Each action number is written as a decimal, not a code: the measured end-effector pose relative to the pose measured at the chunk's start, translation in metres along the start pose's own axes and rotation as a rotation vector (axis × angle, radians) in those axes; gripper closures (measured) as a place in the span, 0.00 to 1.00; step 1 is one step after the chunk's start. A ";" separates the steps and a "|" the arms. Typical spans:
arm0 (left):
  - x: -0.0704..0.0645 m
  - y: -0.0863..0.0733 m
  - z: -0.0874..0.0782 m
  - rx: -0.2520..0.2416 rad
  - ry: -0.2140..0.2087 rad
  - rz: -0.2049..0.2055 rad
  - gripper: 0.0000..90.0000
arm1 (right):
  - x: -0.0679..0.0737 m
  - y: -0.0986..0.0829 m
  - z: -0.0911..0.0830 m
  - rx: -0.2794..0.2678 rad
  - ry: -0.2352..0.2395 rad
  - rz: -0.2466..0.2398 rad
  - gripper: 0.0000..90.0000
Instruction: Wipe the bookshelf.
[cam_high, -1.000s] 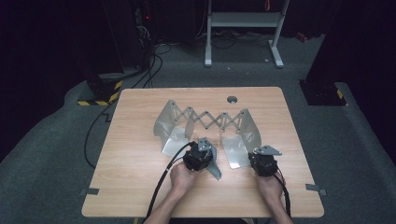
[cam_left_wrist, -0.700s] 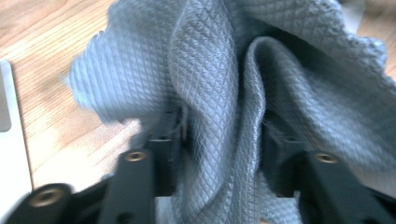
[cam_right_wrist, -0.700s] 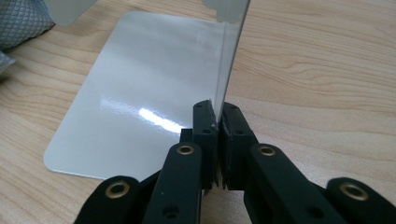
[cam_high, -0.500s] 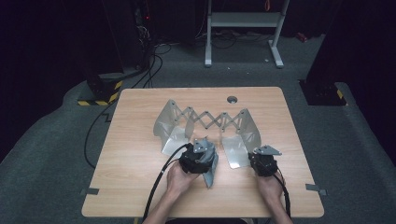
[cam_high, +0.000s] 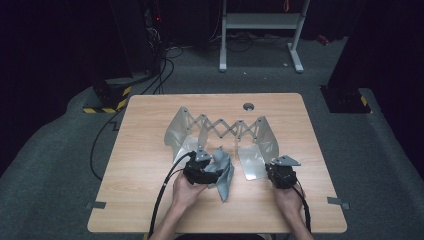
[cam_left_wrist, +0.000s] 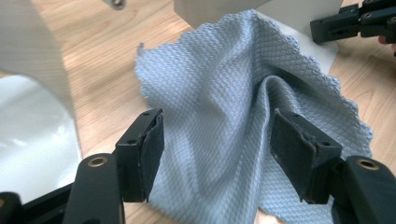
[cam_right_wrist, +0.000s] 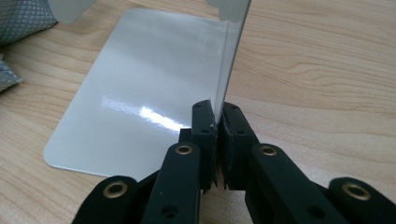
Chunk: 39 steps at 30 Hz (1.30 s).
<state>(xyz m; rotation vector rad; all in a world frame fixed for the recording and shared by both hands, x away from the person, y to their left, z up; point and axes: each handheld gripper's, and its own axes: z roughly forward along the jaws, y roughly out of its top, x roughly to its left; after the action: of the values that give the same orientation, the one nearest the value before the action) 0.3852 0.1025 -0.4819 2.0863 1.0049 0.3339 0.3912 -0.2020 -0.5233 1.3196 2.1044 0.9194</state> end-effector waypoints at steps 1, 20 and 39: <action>0.000 0.000 0.000 0.000 0.000 0.000 0.40 | 0.000 0.000 0.000 0.000 0.000 0.000 0.95; 0.040 -0.029 -0.041 -0.029 0.156 -0.096 0.47 | 0.002 0.003 0.003 0.006 0.000 -0.007 0.95; 0.092 -0.053 -0.042 -0.061 0.302 -0.253 0.53 | -0.006 0.008 0.010 0.007 0.005 0.001 0.96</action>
<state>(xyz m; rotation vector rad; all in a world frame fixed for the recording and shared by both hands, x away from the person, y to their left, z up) 0.3938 0.2148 -0.5022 1.8608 1.4025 0.5528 0.4058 -0.2019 -0.5234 1.3231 2.1126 0.9176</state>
